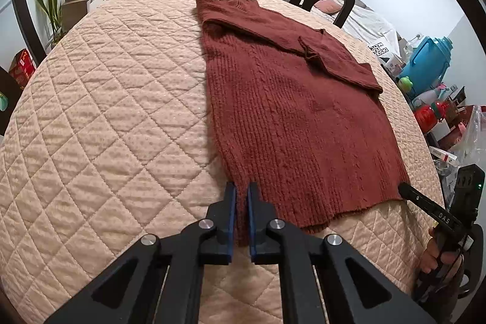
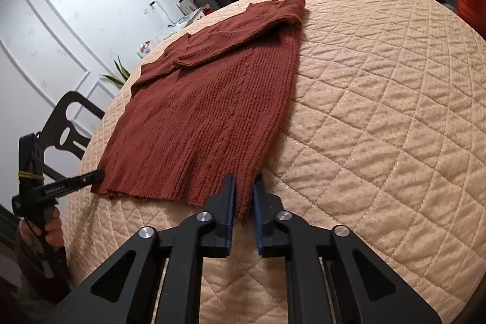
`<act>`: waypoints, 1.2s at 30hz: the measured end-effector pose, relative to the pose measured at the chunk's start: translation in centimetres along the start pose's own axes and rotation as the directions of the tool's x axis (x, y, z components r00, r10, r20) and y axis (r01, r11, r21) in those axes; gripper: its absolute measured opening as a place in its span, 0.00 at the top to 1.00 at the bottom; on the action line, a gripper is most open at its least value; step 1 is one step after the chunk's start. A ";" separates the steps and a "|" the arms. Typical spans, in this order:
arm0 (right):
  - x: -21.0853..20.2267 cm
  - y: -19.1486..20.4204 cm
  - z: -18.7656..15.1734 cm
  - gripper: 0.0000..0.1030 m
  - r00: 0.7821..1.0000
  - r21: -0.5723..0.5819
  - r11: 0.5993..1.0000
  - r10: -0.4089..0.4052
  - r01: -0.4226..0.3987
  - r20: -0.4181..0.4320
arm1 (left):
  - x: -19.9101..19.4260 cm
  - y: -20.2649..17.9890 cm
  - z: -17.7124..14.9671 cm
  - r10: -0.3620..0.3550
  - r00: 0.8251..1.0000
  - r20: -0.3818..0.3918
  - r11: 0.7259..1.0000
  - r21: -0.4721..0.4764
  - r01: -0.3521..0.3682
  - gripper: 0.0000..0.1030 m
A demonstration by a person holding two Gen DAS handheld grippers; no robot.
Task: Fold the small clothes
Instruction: 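Lift the hem with the left tool and fold it over the sleeves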
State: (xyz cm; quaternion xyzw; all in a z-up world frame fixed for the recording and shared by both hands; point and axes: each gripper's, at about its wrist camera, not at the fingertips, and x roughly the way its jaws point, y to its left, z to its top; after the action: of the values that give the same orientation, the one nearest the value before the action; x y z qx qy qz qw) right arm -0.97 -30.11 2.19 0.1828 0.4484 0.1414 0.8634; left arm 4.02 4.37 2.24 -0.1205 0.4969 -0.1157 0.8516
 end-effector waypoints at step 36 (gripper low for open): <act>-9.7 1.3 -2.4 0.94 0.961 -0.011 0.978 0.205 -0.207 0.187 | -9.9 -1.0 -3.3 -0.172 0.969 0.178 0.985 0.043 0.167 0.92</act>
State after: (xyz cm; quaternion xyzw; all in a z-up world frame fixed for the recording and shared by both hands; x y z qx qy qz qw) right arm -8.50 -32.50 8.51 0.2449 0.3444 0.2107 0.8815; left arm -3.67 6.26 9.07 -0.1608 0.4037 -0.1836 0.8817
